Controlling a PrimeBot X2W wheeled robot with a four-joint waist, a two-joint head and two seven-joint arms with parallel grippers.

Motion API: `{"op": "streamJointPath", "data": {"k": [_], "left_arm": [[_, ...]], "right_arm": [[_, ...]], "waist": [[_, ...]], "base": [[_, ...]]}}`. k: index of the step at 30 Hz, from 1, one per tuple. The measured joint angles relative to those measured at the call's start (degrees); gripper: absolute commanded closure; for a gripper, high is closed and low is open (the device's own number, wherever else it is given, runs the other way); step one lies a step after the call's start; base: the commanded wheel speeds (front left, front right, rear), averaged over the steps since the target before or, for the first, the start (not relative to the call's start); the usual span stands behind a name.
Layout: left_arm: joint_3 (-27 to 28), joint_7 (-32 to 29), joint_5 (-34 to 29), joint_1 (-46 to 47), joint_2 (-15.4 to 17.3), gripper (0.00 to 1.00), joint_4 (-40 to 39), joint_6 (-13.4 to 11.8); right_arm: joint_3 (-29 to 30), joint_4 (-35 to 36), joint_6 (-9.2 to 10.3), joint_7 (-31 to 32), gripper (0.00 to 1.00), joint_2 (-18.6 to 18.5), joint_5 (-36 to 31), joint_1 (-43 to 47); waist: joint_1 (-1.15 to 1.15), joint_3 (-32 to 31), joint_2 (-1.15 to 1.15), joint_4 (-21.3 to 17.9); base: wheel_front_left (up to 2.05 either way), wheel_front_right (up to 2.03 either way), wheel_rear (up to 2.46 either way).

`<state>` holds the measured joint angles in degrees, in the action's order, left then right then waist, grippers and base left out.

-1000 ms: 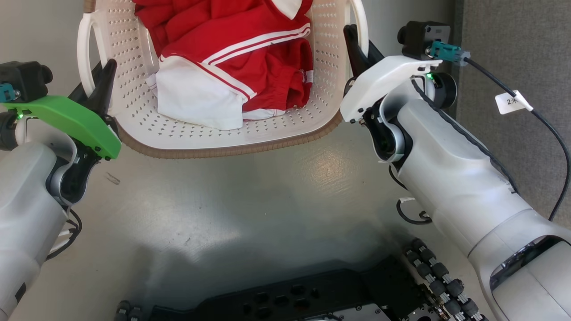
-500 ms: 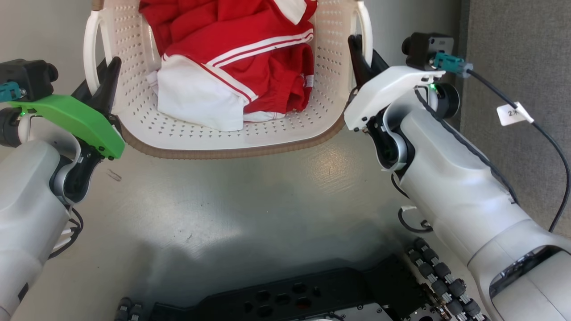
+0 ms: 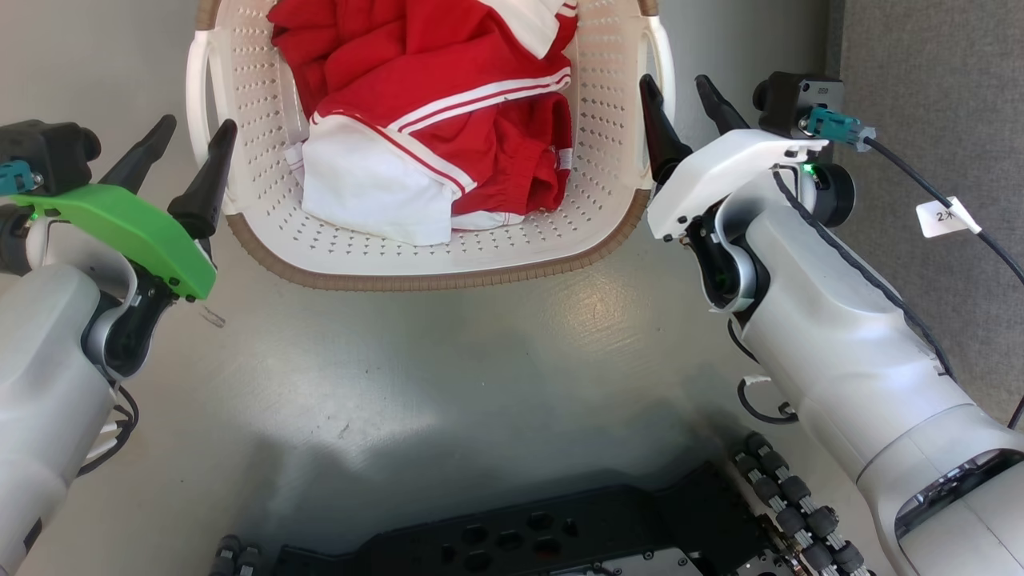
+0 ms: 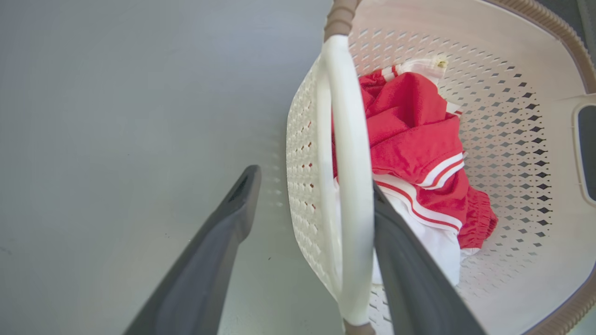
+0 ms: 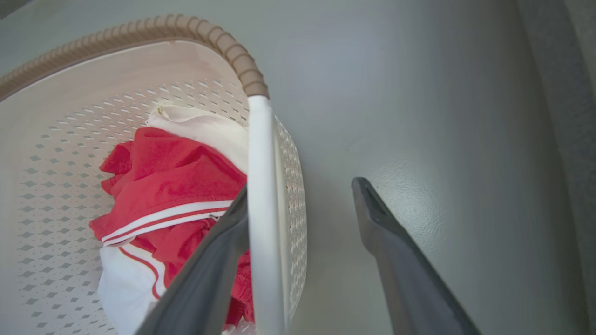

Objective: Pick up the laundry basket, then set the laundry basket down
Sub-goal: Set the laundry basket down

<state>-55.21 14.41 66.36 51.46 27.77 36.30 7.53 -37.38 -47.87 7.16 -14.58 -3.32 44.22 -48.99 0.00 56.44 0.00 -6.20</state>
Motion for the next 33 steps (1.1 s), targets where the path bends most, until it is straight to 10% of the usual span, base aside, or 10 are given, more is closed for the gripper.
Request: {"op": "streamJointPath", "data": {"k": [33], "left_arm": [[2.12, 0.01, -2.21, -3.97, -1.74, 0.0, 0.77, 0.0]], "right_arm": [[-0.13, 2.87, 0.02, 0.0, 0.0, -0.15, -2.36, 4.98]], "waist": [[0.0, -10.4, 0.0, -0.68]], "base": [[0.0, 0.0, 0.0]]}}
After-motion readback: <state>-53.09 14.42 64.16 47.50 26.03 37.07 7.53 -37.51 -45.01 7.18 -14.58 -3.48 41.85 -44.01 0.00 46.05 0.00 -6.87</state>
